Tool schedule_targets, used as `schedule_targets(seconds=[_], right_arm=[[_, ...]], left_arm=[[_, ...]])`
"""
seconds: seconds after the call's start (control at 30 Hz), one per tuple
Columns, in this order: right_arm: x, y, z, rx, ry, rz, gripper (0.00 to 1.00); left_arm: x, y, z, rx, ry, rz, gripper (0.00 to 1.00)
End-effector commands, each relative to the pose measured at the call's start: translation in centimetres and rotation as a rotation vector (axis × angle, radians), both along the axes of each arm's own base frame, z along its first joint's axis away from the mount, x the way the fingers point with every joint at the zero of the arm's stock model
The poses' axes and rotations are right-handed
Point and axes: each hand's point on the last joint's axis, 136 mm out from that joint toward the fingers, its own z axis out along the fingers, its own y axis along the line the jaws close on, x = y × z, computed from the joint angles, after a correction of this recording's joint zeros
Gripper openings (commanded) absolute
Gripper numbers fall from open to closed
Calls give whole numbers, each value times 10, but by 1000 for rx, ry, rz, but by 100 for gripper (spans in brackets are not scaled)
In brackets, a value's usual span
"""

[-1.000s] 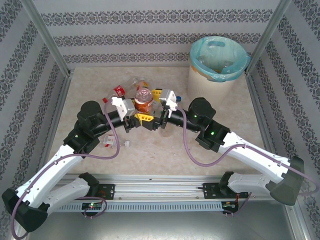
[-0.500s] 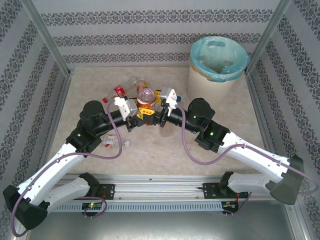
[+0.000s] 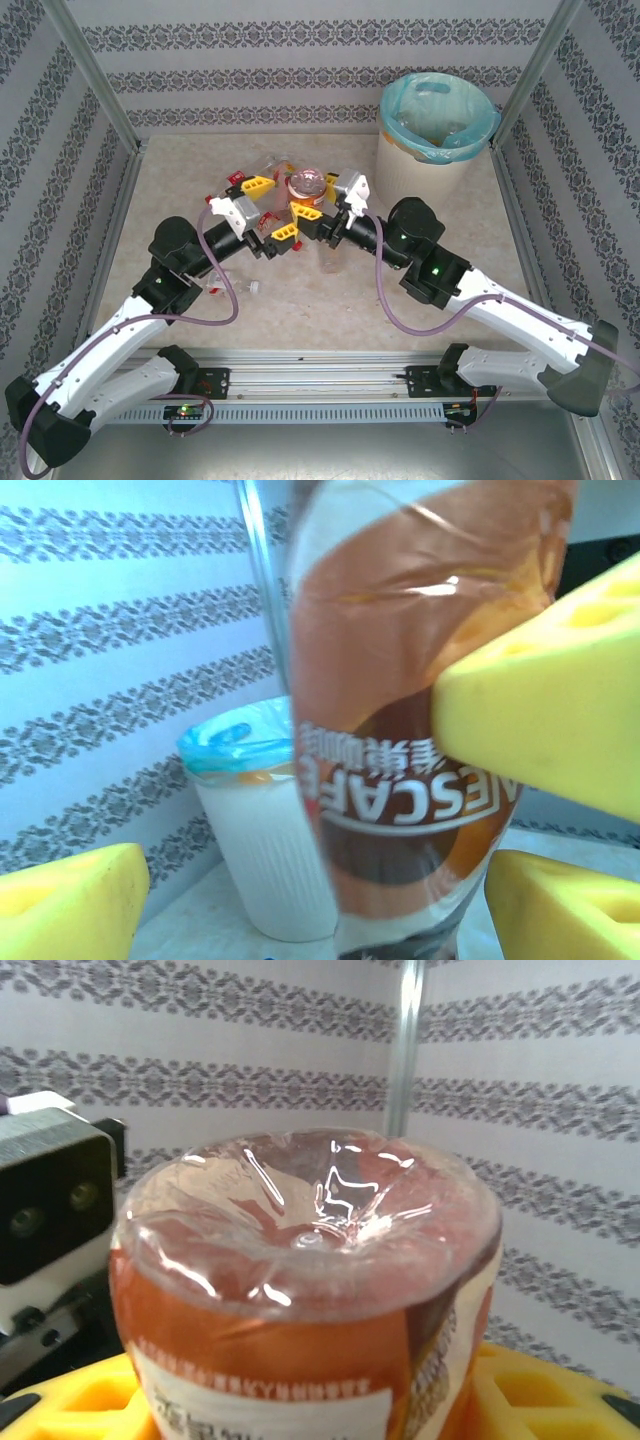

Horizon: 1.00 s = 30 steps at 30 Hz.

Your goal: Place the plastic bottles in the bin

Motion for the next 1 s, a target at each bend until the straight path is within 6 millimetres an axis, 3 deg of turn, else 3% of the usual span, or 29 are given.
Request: schedule_targets(seconds=[0.0, 0.17, 0.4, 0.5, 0.67, 0.77, 0.97], right_arm=[[16, -29, 28, -35, -86, -177, 50], [63, -67, 39, -119, -92, -355, 51], [151, -145, 61, -142, -20, -617, 52], [198, -181, 56, -132, 45, -713, 52], [263, -239, 37, -97, 138, -866, 51], [294, -267, 11, -80, 218, -928, 52], [329, -281, -45, -145, 330, -961, 55]], left_arm=[[-2, 15, 28, -100, -60, 66, 88], [6, 21, 25, -121, -14, 115, 88], [38, 22, 13, -176, 185, 204, 87], [56, 19, -1, -134, 294, 252, 85], [66, 21, -19, -129, 391, 302, 85], [66, 28, -29, -146, 424, 331, 85], [64, 40, -45, -129, 475, 395, 85]])
